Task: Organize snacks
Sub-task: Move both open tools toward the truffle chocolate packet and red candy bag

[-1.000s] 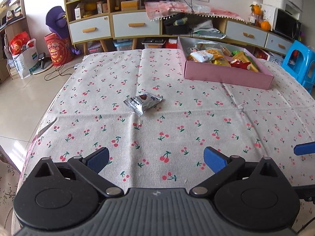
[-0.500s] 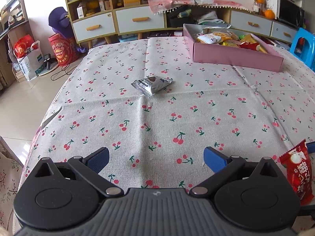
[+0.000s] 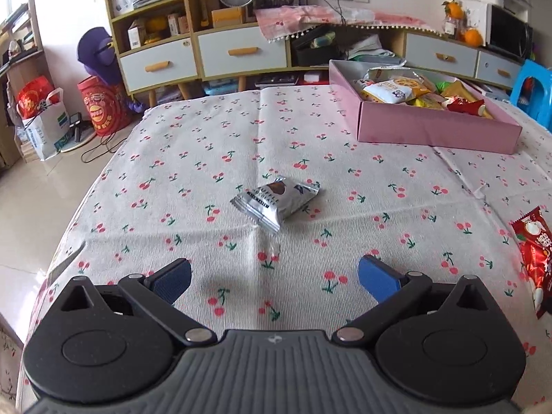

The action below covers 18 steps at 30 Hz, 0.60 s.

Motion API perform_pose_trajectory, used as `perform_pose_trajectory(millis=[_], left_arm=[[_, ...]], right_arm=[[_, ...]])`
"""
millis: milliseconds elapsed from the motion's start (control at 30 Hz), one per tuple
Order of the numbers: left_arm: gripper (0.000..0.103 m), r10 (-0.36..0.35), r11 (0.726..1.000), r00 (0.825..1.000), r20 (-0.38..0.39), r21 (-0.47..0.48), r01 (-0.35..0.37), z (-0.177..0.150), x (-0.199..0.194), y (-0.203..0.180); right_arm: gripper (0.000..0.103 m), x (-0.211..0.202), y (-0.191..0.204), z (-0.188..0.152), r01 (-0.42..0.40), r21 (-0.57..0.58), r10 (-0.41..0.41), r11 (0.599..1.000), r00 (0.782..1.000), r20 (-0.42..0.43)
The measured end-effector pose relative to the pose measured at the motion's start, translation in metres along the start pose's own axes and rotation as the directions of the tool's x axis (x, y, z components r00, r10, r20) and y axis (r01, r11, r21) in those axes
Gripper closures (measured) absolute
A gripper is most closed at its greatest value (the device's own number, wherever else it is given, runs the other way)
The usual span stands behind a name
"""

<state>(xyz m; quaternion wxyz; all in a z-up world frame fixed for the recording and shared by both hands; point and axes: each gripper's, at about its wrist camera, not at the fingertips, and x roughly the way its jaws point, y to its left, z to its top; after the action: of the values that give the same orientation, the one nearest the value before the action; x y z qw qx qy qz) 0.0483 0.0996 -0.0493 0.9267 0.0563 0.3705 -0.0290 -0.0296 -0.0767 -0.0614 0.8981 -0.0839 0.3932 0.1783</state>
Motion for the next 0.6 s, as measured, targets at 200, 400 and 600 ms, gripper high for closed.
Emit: perform_pose_trajectory(millis=[200,400,600], left_arm=[[0.000,-0.049,0.999,0.999,-0.008,-0.004,0.049,0.011,0.014,0.013],[0.000,-0.030,0.998,0.999,0.013,0.058,0.029,0.019,0.017,0.008],[0.018,-0.057,0.995,0.998,0.006,0.079,0.056,0.025,0.017,0.003]], right_arm=[[0.010,0.000,-0.012,0.003,-0.034,0.065,0.035,0.997,0.999,-0.005],[0.009,-0.001,0.000,0.010,-0.128,0.078,0.129,0.989,0.992,-0.003],[0.009,0.007,0.007,0.015,-0.125,0.086,0.127,0.988,0.992,-0.016]])
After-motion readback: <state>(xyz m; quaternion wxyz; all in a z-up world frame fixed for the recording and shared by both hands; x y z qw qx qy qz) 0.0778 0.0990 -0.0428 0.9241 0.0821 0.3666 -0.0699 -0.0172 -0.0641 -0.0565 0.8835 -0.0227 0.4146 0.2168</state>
